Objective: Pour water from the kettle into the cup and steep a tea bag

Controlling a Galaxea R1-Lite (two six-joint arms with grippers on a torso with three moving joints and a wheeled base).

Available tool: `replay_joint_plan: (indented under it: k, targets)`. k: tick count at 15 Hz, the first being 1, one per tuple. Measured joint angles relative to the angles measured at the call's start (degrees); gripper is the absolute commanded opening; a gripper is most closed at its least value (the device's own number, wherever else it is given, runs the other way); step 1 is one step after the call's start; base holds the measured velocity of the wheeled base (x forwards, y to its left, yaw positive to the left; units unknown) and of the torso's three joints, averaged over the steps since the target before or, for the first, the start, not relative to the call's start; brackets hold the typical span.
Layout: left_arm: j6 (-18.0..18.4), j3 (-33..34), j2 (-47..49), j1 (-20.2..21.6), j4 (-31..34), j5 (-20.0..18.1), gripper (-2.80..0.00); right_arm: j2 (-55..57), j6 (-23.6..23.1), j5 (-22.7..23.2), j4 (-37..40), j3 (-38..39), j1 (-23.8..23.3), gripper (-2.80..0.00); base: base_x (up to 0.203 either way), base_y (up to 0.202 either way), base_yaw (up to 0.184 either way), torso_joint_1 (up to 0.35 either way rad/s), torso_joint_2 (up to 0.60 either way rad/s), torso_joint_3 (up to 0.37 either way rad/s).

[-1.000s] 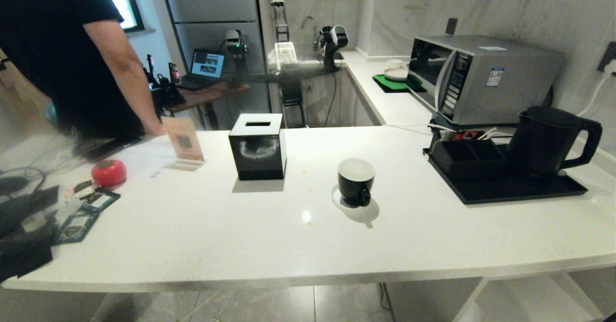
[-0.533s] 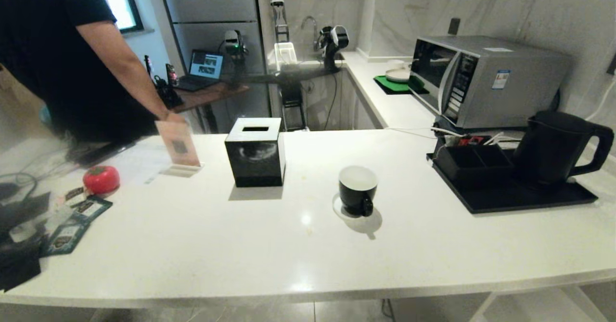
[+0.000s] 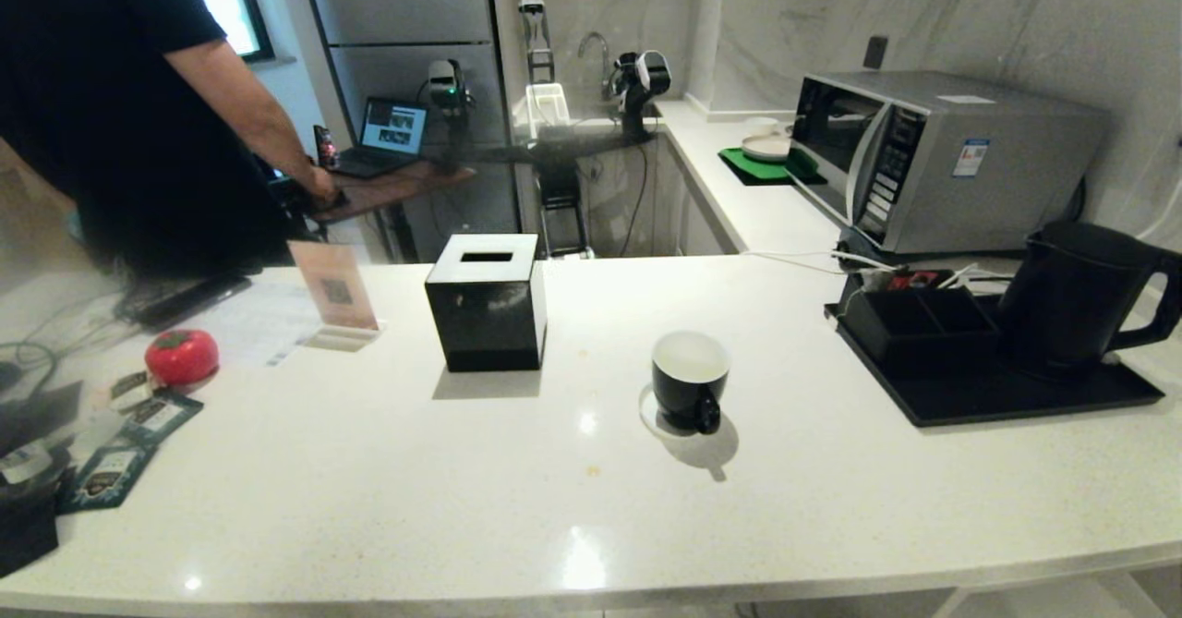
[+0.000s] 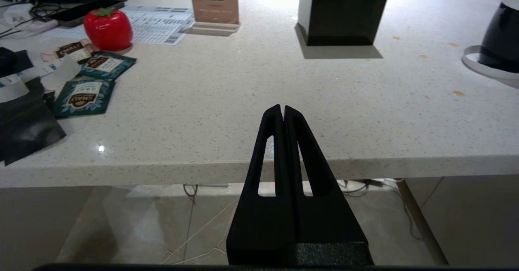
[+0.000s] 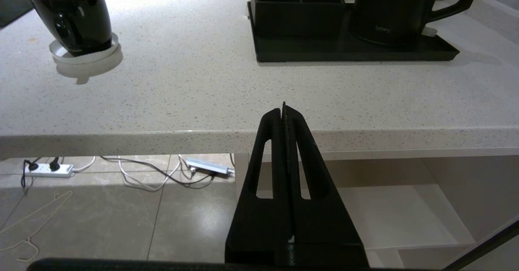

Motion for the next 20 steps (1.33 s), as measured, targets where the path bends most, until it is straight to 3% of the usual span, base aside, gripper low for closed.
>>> replay_joint_plan:
  k: [20]
  targets:
    - [0.00, 0.00, 0.00, 0.00, 0.00, -0.02, -2.80, 1.91, 1.36, -0.18, -1.60, 0.00, 0.11, -2.80, 0.000, 0.000, 0.000, 0.000, 0.00, 0.000]
